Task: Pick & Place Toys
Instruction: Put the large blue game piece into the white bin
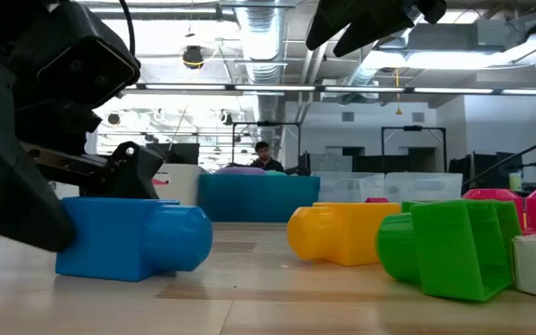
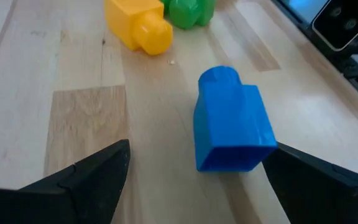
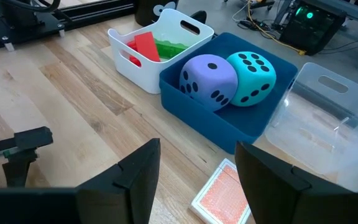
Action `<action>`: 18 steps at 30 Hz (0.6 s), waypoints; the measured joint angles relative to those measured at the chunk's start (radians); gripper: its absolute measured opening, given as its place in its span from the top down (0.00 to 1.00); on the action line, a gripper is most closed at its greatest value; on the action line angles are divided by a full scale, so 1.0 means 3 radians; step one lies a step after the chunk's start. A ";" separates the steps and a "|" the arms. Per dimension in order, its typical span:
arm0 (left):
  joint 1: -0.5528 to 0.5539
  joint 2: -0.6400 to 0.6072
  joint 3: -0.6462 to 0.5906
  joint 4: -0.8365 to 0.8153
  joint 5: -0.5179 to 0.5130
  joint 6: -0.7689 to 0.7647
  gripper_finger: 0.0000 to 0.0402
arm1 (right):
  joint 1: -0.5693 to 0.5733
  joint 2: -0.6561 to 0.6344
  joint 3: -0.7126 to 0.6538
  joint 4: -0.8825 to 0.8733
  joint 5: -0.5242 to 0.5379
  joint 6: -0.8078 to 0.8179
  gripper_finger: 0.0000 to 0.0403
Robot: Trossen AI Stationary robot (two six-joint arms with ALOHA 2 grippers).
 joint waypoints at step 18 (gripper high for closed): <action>0.0001 0.0000 -0.0004 0.0230 0.0111 -0.0061 0.45 | 0.0000 0.0000 0.0001 0.0000 -0.0003 0.0000 0.50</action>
